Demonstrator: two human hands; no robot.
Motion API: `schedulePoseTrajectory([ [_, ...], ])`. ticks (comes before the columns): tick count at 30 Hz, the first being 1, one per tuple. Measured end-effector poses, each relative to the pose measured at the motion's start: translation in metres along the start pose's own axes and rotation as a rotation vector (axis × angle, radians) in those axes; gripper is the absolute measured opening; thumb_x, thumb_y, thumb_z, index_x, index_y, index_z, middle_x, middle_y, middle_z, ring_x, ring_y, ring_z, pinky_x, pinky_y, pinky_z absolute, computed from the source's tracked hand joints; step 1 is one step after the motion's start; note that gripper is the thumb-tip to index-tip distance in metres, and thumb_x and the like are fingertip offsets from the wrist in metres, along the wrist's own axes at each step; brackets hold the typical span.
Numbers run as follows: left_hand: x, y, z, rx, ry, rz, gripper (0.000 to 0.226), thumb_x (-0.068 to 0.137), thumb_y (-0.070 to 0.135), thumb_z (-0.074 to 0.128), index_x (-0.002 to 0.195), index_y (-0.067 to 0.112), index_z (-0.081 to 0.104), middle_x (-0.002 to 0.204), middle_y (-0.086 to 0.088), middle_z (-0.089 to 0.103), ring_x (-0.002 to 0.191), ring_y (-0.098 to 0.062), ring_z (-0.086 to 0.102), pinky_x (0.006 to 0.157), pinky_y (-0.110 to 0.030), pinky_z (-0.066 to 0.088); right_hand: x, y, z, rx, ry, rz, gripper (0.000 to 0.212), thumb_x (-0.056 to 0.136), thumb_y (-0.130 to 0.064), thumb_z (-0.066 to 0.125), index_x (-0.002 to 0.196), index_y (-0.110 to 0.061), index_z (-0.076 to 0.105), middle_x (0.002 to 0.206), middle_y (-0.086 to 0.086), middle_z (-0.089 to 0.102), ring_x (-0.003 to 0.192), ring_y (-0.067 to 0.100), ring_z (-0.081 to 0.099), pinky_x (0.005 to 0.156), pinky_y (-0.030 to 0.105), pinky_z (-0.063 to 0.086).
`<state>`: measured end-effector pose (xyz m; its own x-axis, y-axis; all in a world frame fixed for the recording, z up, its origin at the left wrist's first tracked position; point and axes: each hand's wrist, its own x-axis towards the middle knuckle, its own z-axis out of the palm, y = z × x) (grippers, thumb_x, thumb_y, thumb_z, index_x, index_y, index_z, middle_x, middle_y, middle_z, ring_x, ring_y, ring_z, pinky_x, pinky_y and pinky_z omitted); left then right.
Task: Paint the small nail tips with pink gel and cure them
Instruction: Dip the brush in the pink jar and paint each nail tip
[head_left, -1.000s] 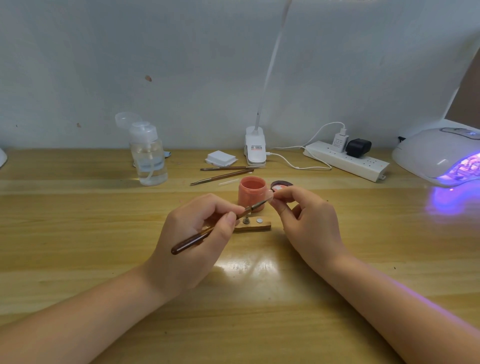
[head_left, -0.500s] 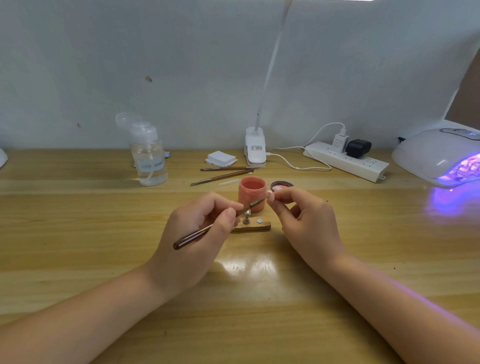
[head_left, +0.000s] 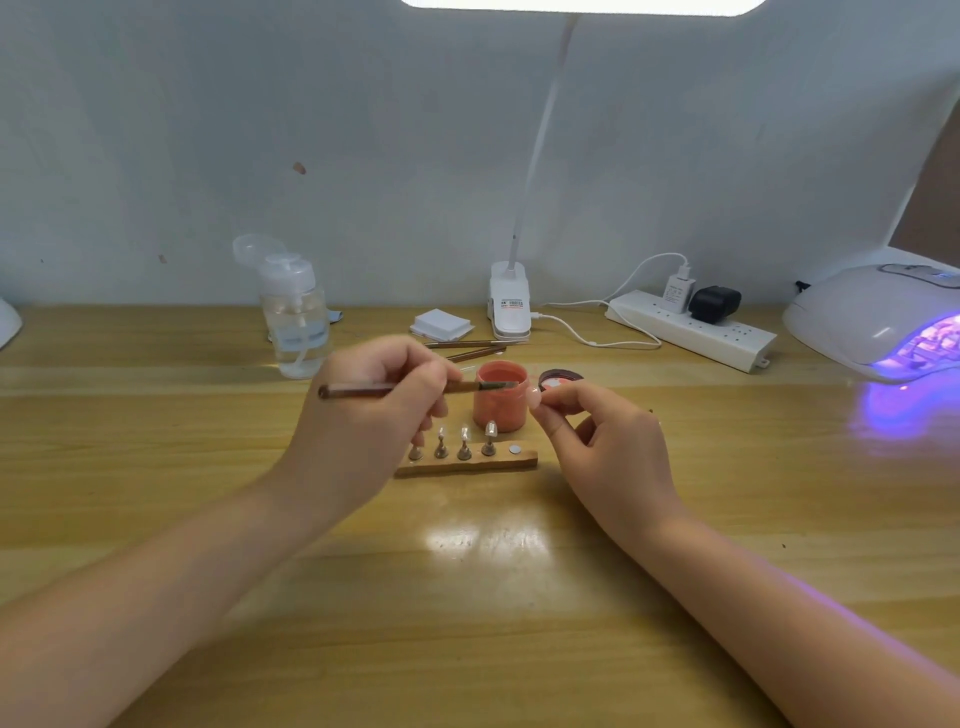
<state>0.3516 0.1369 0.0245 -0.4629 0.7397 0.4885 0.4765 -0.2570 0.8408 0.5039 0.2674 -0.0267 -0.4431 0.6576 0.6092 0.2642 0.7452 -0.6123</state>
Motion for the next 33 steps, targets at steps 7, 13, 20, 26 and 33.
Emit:
schedulePoseTrajectory([
  [7, 0.077, 0.022, 0.009, 0.274, -0.078, -0.26, 0.021, 0.086, 0.009, 0.055, 0.076, 0.001, 0.071, 0.054, -0.003, 0.061, 0.046, -0.012, 0.052, 0.041, -0.021, 0.044, 0.0, 0.001, 0.002, -0.037, 0.01, -0.022, 0.008, 0.086, -0.017, 0.07, 0.092, -0.022, 0.071, 0.089, -0.012, 0.07, 0.055, 0.001, 0.051, 0.06, 0.015, 0.042],
  [13, 0.106, 0.015, 0.034, 0.366, -0.221, -0.416, 0.018, 0.084, 0.01, 0.055, 0.078, 0.002, 0.069, 0.043, 0.003, 0.057, 0.036, -0.008, 0.049, 0.04, -0.017, 0.04, 0.0, 0.003, 0.005, -0.006, 0.026, -0.018, 0.006, 0.086, -0.018, 0.071, 0.088, -0.024, 0.07, 0.089, -0.011, 0.071, 0.052, 0.006, 0.05, 0.059, 0.023, 0.045],
  [20, 0.102, 0.001, 0.035, 0.389, -0.246, -0.475, 0.021, 0.088, 0.012, 0.053, 0.075, 0.003, 0.066, 0.049, 0.0, 0.058, 0.039, -0.01, 0.048, 0.039, -0.017, 0.039, 0.001, 0.005, 0.005, -0.01, 0.025, -0.026, 0.006, 0.086, -0.017, 0.07, 0.087, -0.023, 0.07, 0.088, -0.012, 0.07, 0.051, 0.004, 0.048, 0.058, 0.022, 0.042],
  [26, 0.101, -0.004, 0.0, -0.049, -0.041, -0.649, 0.019, 0.087, 0.009, 0.051, 0.084, -0.001, 0.067, 0.046, 0.001, 0.055, 0.037, -0.007, 0.046, 0.035, -0.016, 0.038, 0.0, 0.001, 0.003, 0.0, -0.001, -0.004, 0.005, 0.086, -0.019, 0.069, 0.089, -0.024, 0.07, 0.085, -0.015, 0.069, 0.051, 0.007, 0.05, 0.058, 0.028, 0.047],
  [33, 0.077, -0.009, -0.027, -0.366, 0.023, -0.67, 0.021, 0.09, 0.012, 0.051, 0.08, 0.004, 0.068, 0.053, 0.001, 0.056, 0.04, -0.006, 0.048, 0.036, -0.014, 0.039, 0.0, -0.001, 0.001, -0.001, -0.012, 0.004, 0.006, 0.085, -0.021, 0.069, 0.088, -0.026, 0.069, 0.078, -0.018, 0.066, 0.051, 0.009, 0.051, 0.057, 0.028, 0.045],
])
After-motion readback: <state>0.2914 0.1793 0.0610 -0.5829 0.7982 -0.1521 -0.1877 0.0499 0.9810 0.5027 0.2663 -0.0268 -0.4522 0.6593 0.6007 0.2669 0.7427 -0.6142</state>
